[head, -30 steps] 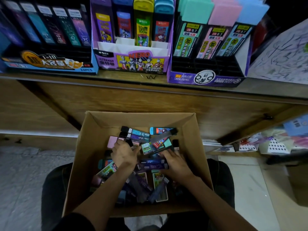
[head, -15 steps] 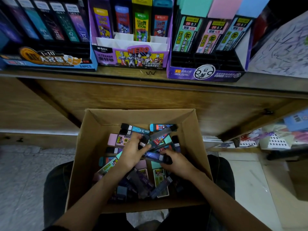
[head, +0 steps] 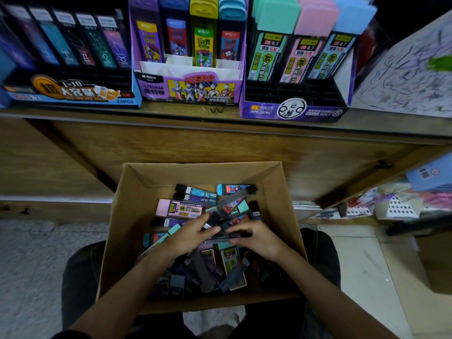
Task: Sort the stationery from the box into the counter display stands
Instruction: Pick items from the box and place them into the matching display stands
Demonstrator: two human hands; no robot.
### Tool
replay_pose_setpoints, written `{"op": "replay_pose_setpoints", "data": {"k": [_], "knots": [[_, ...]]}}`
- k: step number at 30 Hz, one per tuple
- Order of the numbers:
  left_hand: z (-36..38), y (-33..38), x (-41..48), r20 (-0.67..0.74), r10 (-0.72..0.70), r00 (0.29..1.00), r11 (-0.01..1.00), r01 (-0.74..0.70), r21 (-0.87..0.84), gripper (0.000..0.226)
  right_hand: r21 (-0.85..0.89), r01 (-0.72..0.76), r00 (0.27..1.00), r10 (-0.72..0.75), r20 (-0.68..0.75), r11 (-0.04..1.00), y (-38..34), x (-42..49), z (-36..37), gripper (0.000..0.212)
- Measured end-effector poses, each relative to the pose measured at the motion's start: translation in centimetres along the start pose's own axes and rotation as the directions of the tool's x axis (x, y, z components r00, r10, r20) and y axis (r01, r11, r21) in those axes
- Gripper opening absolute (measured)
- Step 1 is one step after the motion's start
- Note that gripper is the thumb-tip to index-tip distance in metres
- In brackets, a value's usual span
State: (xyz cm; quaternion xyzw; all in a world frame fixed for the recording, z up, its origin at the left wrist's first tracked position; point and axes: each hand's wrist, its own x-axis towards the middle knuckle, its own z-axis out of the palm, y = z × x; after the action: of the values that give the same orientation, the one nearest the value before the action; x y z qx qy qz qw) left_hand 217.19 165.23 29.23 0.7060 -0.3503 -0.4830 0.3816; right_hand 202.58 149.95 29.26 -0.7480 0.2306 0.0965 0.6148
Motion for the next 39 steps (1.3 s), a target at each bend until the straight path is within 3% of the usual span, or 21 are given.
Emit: {"op": "replay_pose_setpoints", "data": {"k": [8,12,14,16,19,20,22,24,26,30,35,39], "knots": [[-0.5,2.6,-0.9,0.042,0.021,0.999,0.999,-0.019,-0.049,0.036,0.123,0.053,0.998,-0.051,-0.027,0.991,-4.2,-0.2,-0.4,0.014],[-1.1,2.0,-1.8,0.038,0.036,0.999,0.972,-0.026,-0.232,0.067,0.141,0.051,0.998,-0.045,-0.041,0.989,-6.5,0.3,-0.4,0.02],[-1.4,1.7,-2.4,0.089,0.098,0.991,0.93,-0.059,-0.362,0.044,0.165,0.058,0.995,-0.045,-0.085,0.985,-7.4,0.3,-0.1,0.023],[-1.8,1.9,-3.0,0.032,0.097,0.995,0.906,-0.075,-0.417,0.029,0.287,0.073,0.994,-0.047,-0.095,0.955,-8.0,0.2,0.4,0.021],[-3.1,1.8,-4.2,-0.197,0.018,0.98,0.874,-0.111,-0.473,0.036,0.435,-0.032,0.988,0.095,-0.123,0.9,-7.9,0.4,1.3,0.034],[-3.7,1.6,-4.7,-0.269,-0.013,0.963,0.868,-0.123,-0.48,0.036,0.367,-0.096,0.976,0.161,-0.149,0.925,-7.6,0.6,1.9,0.037],[-4.7,1.2,-5.8,-0.358,-0.049,0.932,0.861,-0.142,-0.489,0.029,0.037,-0.204,0.965,0.208,-0.162,0.978,-6.4,1.0,3.7,0.034],[-5.2,1.2,-6.8,-0.402,-0.057,0.914,0.85,-0.167,-0.499,0.019,-0.249,-0.217,0.976,0.201,-0.086,0.944,-5.1,0.9,6.1,0.023],[-5.4,1.2,-7.7,-0.434,-0.08,0.897,0.842,-0.173,-0.511,0.016,-0.417,-0.226,0.974,0.217,-0.07,0.88,-4.4,0.7,8.3,0.018],[-5.4,1.5,-9.2,-0.449,-0.088,0.889,0.859,-0.16,-0.486,0.019,-0.648,-0.249,0.968,0.211,-0.138,0.72,-3.4,1.3,11.4,0.057],[-5.3,2.1,-10.6,-0.474,-0.088,0.876,0.859,-0.174,-0.481,0.021,-0.435,-0.23,0.973,0.199,-0.115,0.87,-2.9,1.8,10.4,0.02],[-5.6,2.7,-11.3,-0.507,-0.108,0.855,0.861,-0.175,-0.478,0.02,-0.097,-0.205,0.974,0.193,-0.118,0.974,-4.2,1.1,8.6,0.019]]}}
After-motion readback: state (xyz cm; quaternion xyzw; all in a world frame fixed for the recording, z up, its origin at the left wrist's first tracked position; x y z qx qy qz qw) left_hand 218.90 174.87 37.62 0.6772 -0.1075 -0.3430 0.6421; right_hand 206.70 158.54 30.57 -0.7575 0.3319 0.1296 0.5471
